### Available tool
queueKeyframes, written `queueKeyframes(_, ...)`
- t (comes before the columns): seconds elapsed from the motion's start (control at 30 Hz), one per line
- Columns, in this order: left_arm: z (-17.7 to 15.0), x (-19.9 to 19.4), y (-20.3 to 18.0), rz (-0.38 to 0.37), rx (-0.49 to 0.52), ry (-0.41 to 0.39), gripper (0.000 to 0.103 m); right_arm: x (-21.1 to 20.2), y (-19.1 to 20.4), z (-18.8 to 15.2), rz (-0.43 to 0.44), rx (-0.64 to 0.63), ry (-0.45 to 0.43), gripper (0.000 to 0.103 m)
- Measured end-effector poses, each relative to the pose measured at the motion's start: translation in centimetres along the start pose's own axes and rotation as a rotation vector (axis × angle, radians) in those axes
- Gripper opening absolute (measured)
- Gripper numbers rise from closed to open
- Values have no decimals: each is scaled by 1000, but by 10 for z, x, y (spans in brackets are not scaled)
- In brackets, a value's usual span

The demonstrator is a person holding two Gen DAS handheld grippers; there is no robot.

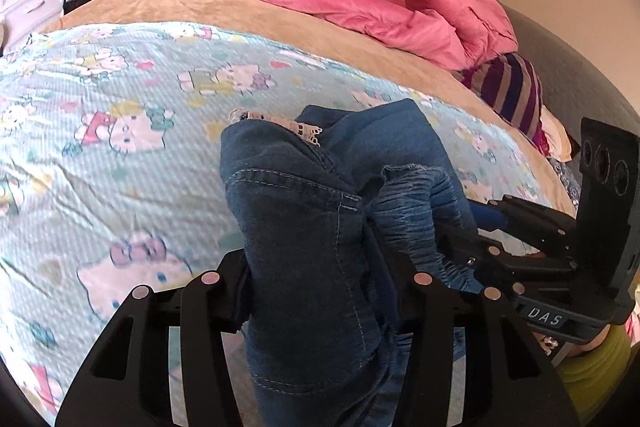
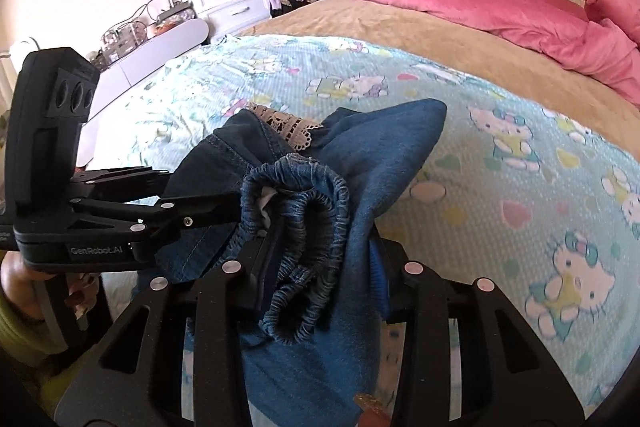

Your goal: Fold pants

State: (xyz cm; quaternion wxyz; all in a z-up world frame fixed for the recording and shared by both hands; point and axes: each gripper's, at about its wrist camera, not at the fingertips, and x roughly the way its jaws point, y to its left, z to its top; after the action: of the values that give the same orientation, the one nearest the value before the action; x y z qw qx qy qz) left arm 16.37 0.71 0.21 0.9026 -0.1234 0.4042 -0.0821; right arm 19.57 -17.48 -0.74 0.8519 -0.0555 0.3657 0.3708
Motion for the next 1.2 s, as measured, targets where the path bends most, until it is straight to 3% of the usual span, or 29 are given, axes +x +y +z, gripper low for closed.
queueKeyframes(0.37, 28, 16, 16, 15, -10, -32, 48, 25, -10, 21, -16, 5, 6, 31)
queueKeyframes(0.53, 21, 34, 25, 50, -11, 11, 59, 44, -23, 11, -80, 49, 98, 35)
queueKeyframes(0.63, 14, 47, 34, 59, -37, 55, 64, 55, -38, 4, -83, 119, 156, 41)
queueKeyframes(0.77, 3, 59, 46, 47, -77, 89, 72, 55, -43, 1, -89, 148, 159, 50)
queueKeyframes(0.93, 1, 49, 44, 54, -63, 70, 79, 41, -37, -1, -122, 127, 127, 53)
queueKeyframes(1.2, -8, 2, 33, 65, -44, -11, 96, -8, -26, -4, -148, 120, 20, 81)
